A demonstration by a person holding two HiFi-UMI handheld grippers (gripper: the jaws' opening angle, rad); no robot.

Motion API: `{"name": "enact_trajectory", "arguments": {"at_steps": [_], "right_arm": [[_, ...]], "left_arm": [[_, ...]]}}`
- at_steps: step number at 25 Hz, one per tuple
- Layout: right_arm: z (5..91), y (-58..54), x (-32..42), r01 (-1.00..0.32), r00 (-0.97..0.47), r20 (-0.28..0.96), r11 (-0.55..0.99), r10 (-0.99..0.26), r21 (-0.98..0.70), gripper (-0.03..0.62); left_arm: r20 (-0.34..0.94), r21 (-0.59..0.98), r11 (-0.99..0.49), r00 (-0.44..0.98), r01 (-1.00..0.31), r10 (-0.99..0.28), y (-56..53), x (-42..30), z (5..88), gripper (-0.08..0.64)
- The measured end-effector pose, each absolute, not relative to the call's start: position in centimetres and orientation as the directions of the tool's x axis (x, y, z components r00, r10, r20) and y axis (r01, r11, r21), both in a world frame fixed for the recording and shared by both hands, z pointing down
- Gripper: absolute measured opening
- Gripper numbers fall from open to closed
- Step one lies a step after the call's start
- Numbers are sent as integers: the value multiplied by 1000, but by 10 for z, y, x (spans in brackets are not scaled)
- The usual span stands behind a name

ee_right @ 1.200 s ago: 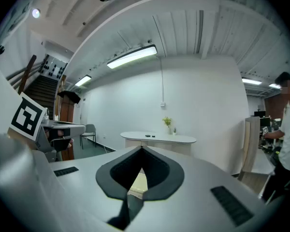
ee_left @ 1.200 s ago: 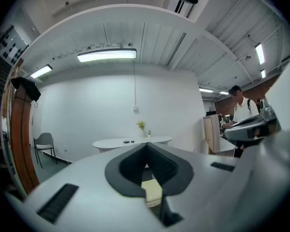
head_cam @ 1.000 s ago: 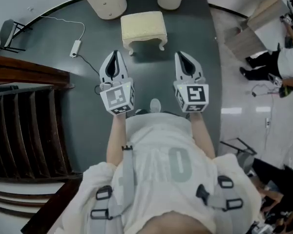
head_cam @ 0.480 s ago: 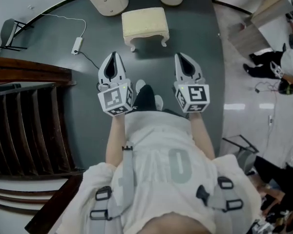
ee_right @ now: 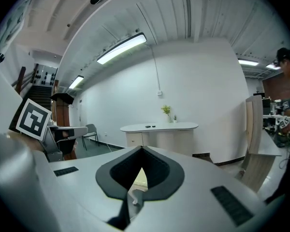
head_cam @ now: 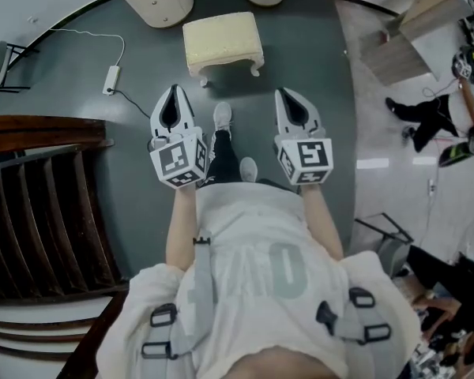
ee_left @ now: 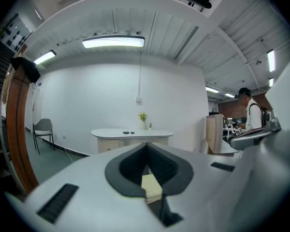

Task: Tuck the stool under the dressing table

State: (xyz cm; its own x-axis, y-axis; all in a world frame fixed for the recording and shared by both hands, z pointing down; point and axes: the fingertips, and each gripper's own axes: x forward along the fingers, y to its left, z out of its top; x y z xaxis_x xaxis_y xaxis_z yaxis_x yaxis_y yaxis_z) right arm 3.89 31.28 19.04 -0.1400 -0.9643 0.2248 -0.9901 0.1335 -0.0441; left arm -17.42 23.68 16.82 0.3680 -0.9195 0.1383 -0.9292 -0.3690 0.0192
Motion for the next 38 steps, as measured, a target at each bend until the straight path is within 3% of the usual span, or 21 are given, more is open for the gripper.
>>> {"name": "enact_trajectory", "arguments": {"at_steps": [24,28,38], "right_arm": [[161,29,46,-996,-82,232,89,-969,23,2],[170,-5,46,-998,-65,238,57,-969,-40,2],[178,-33,41,-1000,-2,279,-1,-960,-9,2]], "left_arm": [[145,28,-420,420,-907,-896,-52,-175,155,3],[160,33,-435,434,-900,-886,-86,-175,165,3],[159,19,-490,487,-871,-859,-121,-168,169,3]]}}
